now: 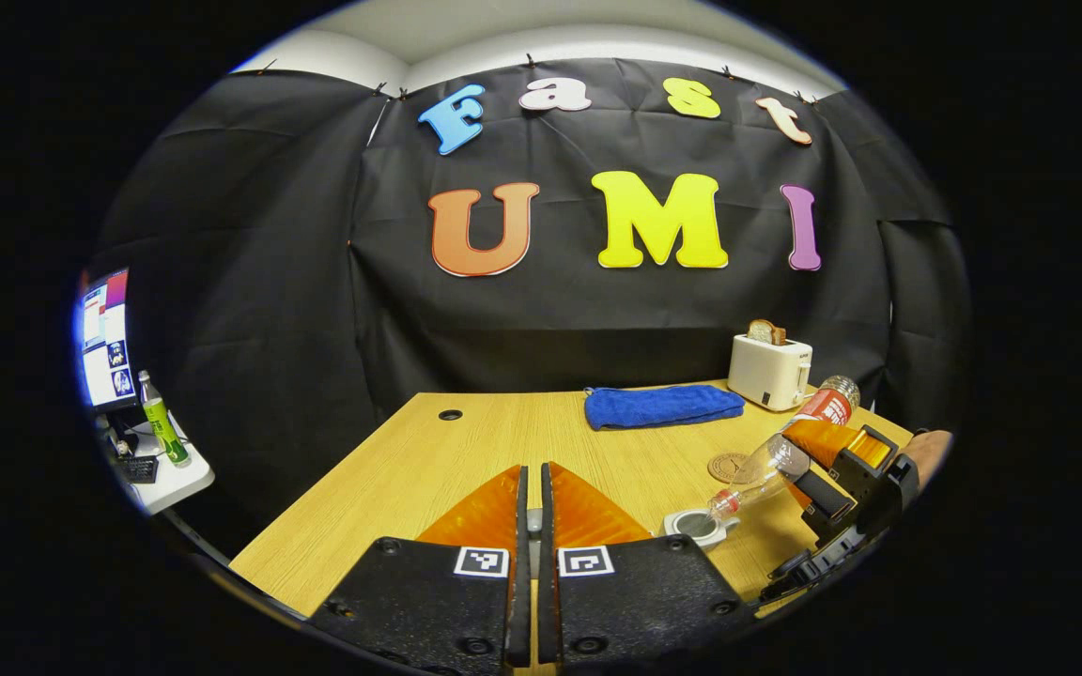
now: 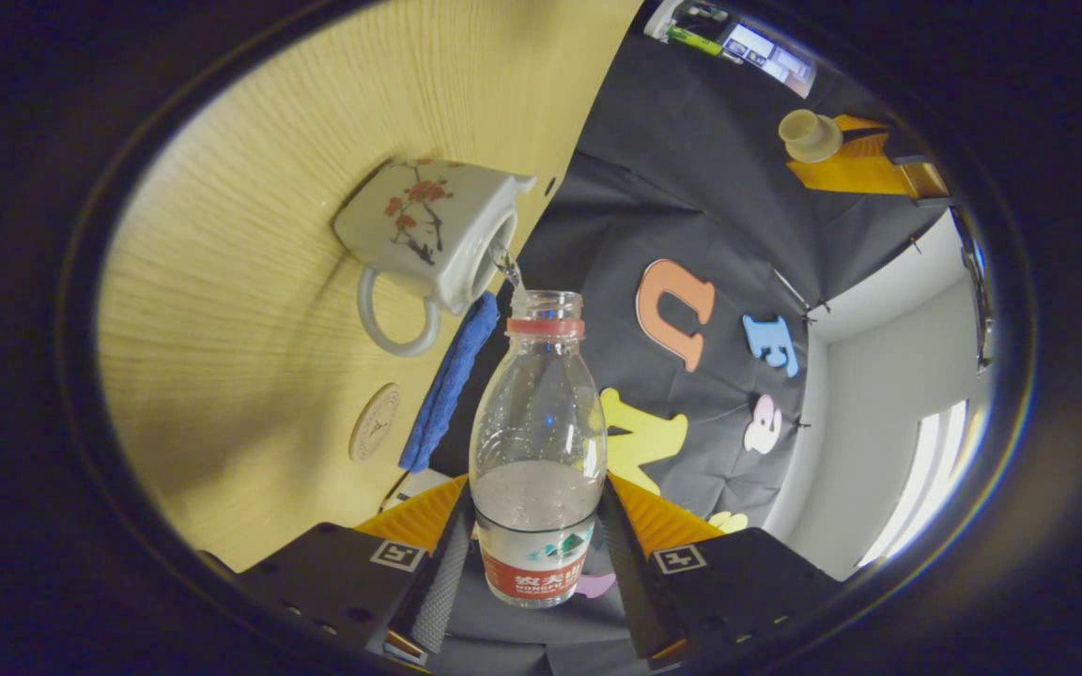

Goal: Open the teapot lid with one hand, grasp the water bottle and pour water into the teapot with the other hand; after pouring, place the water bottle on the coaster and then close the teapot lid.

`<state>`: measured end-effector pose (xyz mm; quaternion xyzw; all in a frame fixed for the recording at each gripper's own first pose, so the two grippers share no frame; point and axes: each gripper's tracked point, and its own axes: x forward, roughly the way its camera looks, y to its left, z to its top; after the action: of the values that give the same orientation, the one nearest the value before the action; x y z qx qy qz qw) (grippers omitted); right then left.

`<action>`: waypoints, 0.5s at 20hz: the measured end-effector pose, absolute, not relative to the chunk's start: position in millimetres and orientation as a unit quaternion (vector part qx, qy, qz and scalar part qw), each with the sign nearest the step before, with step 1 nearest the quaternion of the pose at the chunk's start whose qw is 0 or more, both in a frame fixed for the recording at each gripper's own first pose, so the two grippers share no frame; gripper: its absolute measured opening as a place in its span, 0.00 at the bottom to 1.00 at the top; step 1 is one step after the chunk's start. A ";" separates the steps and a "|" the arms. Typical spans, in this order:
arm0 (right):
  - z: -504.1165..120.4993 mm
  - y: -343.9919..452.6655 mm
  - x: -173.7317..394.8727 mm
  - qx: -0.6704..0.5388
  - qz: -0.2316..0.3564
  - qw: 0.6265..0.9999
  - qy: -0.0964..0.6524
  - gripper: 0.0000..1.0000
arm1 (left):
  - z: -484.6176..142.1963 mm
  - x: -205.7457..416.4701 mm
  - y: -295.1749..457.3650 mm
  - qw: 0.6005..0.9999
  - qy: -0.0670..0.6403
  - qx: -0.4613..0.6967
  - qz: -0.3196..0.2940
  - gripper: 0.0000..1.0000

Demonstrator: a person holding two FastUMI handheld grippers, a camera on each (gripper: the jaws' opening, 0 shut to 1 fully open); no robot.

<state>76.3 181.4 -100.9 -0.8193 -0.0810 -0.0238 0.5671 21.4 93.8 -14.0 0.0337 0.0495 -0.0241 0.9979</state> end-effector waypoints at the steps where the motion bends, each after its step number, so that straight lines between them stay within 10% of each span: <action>1: -99.5 182.0 76.0 -0.821 -0.025 0.565 -0.082 0.72 | -15.1 21.7 93.1 0.998 0.050 0.034 -0.025 0.05; 10: -84.8 179.8 80.2 -0.840 -0.040 0.534 -0.089 0.72 | -19.5 21.5 78.7 0.996 0.055 0.052 -0.040 0.05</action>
<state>80.2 179.8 -84.8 -0.8397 -0.0890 -0.0400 0.5342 21.5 78.7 -19.5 0.0518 0.0547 -0.0405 0.9963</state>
